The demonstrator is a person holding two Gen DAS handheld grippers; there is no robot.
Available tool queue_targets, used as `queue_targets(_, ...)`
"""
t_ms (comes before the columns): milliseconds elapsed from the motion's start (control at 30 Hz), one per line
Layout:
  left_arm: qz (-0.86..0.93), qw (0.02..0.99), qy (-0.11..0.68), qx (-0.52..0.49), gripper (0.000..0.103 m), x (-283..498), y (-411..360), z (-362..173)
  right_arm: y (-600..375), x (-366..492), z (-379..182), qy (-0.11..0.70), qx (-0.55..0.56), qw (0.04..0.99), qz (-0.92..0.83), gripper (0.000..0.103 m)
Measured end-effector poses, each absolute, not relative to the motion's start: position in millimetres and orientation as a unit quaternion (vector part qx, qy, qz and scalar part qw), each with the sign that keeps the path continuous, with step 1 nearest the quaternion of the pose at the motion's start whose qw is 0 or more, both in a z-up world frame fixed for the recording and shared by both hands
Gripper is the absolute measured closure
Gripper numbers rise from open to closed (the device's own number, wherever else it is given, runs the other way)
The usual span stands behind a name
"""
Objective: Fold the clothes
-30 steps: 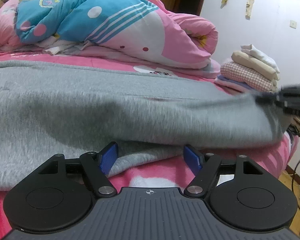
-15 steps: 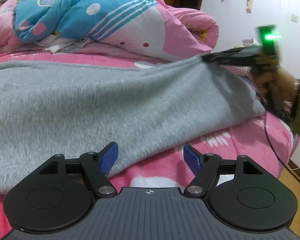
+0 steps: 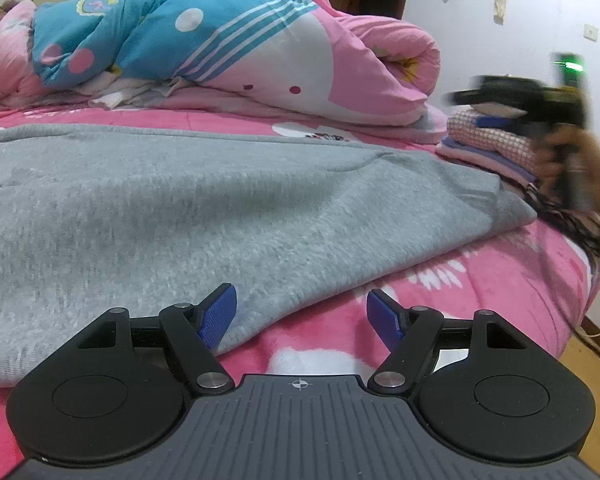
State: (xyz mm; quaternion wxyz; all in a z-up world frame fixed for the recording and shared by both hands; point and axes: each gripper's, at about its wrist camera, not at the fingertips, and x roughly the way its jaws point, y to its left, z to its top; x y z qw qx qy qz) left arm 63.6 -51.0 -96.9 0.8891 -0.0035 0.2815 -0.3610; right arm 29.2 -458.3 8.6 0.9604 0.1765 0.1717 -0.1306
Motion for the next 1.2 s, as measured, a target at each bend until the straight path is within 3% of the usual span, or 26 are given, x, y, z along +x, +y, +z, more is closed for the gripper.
queue_targets(100, -0.360, 0.888, 0.285, -0.014, 0.030, 66.5, -49.3, -96.7, -488.2, -28.3, -4.2, 0.171, 0.254, 0.936, -0.174, 0.022)
queue_targets(233, -0.357, 0.889, 0.285, -0.016, 0.030, 67.0, -50.9, -97.3, -515.2, -62.5, -54.9, 0.230, 0.357, 0.884, -0.196, 0.022)
queue_targets(400, -0.355, 0.890, 0.285, -0.019, 0.030, 66.7, -50.8, -98.5, -526.4, -69.0, -99.2, 0.233, 0.428, 0.844, -0.226, 0.035)
queue_targets(433, -0.355, 0.890, 0.285, -0.020, 0.030, 66.7, -50.3, -98.6, -523.8, -69.1, -98.8, 0.230, 0.425, 0.846, -0.225, 0.041)
queue_targets(500, -0.355, 0.890, 0.286, -0.022, 0.030, 67.4, -50.0, -98.1, -522.1, -63.5, -96.4, 0.235, 0.417, 0.851, -0.215, 0.064)
queue_targets(533, -0.355, 0.890, 0.287, -0.022, 0.030, 67.6, -49.9, -97.8, -520.9, -60.3, -94.3, 0.236, 0.412, 0.854, -0.211, 0.083)
queue_targets(567, -0.354, 0.889, 0.288, -0.022, 0.030, 67.8, -49.7, -97.4, -518.5, -55.6, -87.3, 0.234, 0.404, 0.859, -0.212, 0.093)
queue_targets(1033, -0.348, 0.889, 0.298, -0.015, 0.030, 72.5, -50.1, -95.9, -434.6, 31.9, 96.6, 0.121, 0.153, 0.970, -0.144, 0.098)
queue_targets(1200, -0.349, 0.889, 0.297, -0.014, 0.030, 72.3, -48.2, -95.8, -395.1, 85.3, 112.1, 0.131, 0.105, 0.981, -0.099, 0.098)
